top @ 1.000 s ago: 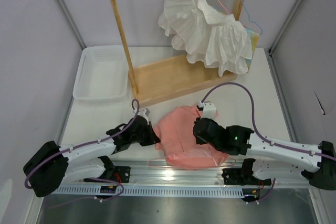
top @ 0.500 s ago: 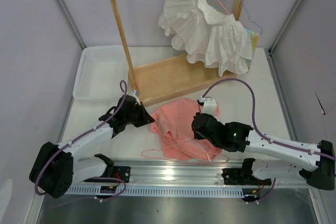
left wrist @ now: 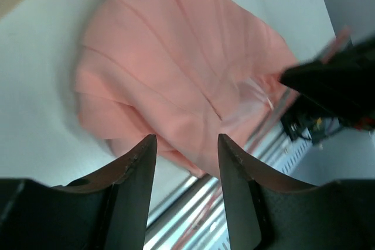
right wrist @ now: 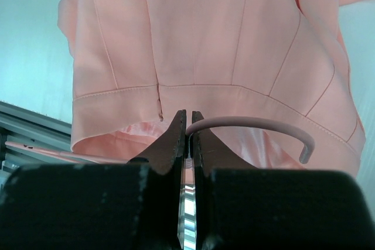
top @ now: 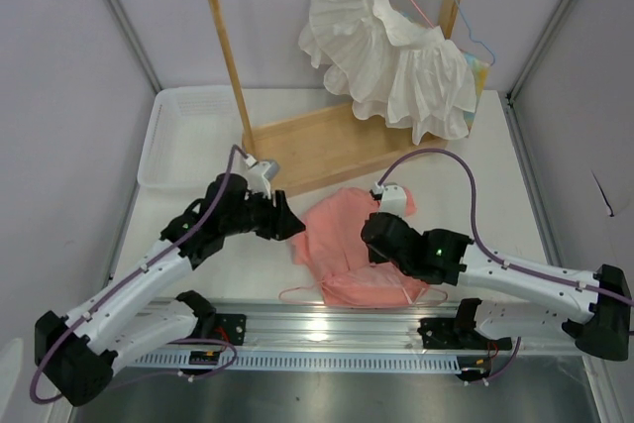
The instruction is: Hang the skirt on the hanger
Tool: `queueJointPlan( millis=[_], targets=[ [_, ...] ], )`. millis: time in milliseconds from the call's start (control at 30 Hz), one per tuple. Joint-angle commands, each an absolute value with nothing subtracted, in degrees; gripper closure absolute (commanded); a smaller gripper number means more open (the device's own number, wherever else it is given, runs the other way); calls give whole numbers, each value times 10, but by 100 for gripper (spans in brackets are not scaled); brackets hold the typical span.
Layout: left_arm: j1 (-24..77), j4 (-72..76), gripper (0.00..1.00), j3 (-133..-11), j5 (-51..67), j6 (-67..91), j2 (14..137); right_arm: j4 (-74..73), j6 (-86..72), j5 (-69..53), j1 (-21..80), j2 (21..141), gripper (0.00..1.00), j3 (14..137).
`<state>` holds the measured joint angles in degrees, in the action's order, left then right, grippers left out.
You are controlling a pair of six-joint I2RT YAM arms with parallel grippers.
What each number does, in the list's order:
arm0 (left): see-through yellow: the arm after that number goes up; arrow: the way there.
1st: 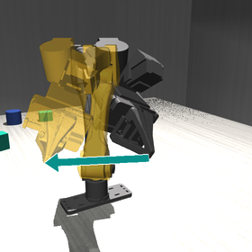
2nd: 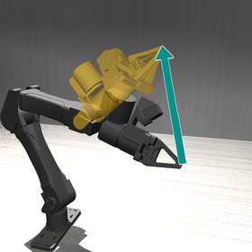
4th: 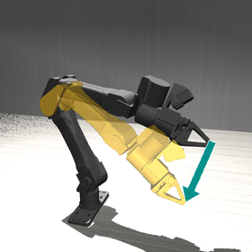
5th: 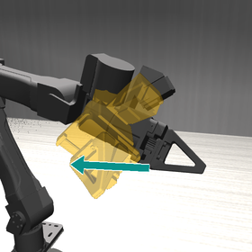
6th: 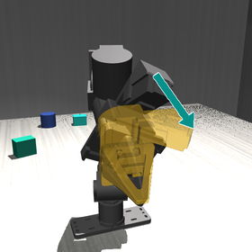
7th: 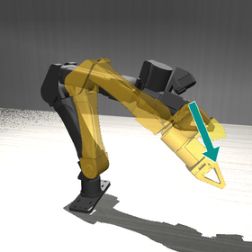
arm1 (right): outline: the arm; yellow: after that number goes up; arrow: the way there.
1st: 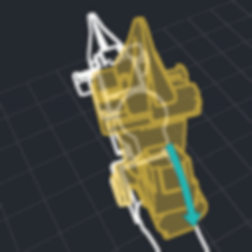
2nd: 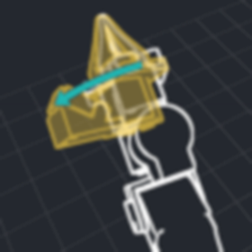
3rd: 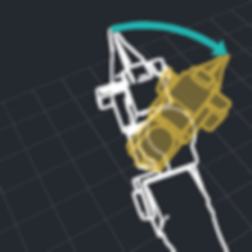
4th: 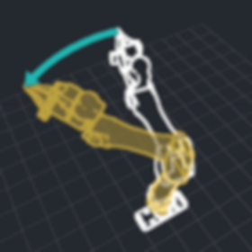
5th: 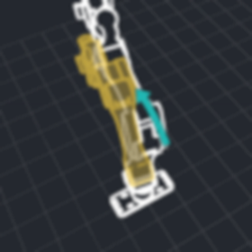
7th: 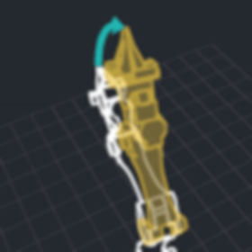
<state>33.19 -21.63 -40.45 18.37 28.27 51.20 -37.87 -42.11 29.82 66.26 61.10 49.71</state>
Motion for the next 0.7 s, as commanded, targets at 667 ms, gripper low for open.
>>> queueJointPlan(
  millis=[667],
  targets=[
    [606,-342,42,-555,41,117,725,-382,-425,314,681,588,100,507]
  ],
)
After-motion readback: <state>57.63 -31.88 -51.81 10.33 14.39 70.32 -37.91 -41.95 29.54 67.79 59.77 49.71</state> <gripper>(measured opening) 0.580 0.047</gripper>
